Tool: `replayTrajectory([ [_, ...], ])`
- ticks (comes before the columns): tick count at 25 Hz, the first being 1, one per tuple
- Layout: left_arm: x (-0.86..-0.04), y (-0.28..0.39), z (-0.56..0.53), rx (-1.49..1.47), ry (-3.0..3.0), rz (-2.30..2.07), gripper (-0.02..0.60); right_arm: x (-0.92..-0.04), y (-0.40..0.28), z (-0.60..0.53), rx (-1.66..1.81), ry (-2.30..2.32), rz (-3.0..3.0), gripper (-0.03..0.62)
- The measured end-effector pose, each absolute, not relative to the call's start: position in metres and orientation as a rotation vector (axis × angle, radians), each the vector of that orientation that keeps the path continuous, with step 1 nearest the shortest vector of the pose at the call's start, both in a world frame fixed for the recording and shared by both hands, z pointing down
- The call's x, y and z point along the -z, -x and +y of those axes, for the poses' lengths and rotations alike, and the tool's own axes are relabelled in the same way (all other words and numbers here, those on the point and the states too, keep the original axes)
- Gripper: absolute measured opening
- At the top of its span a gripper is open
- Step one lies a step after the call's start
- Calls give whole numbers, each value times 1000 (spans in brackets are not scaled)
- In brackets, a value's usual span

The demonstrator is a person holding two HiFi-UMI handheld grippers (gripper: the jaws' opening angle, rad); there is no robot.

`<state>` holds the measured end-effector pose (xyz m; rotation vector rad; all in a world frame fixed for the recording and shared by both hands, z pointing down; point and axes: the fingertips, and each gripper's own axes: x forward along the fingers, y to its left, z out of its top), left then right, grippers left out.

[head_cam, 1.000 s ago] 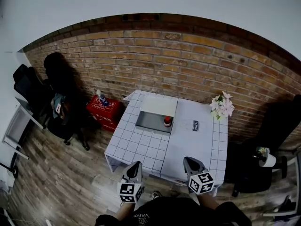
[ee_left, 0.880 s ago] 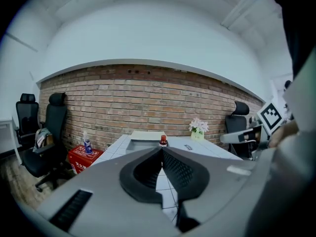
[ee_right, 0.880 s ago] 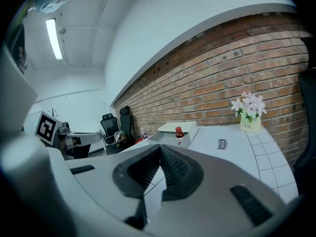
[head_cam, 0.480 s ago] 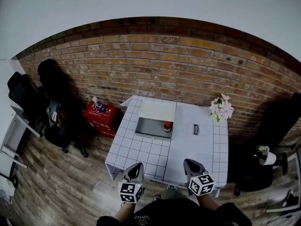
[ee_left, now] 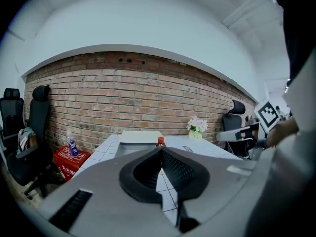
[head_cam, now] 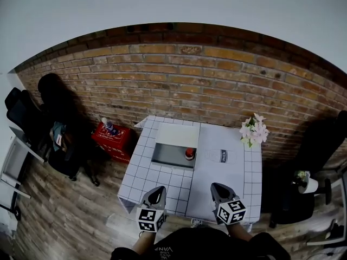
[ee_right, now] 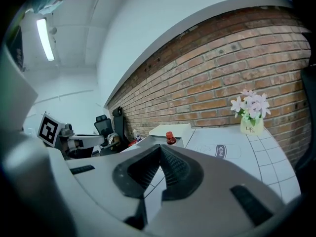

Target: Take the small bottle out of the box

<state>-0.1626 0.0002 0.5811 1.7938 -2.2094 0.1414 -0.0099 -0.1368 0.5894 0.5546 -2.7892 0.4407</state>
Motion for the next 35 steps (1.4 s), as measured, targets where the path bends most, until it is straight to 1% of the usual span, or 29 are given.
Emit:
replayTrajectory([
  [18,-576,188,-106,-224,-1899,-2173,11,-597,12,-206,-491,-590,-2770,-2],
  [35,-577,233,-159,-355,-2220,-1877,11,-602,29,-192,-599,-1017,-2686,-2],
])
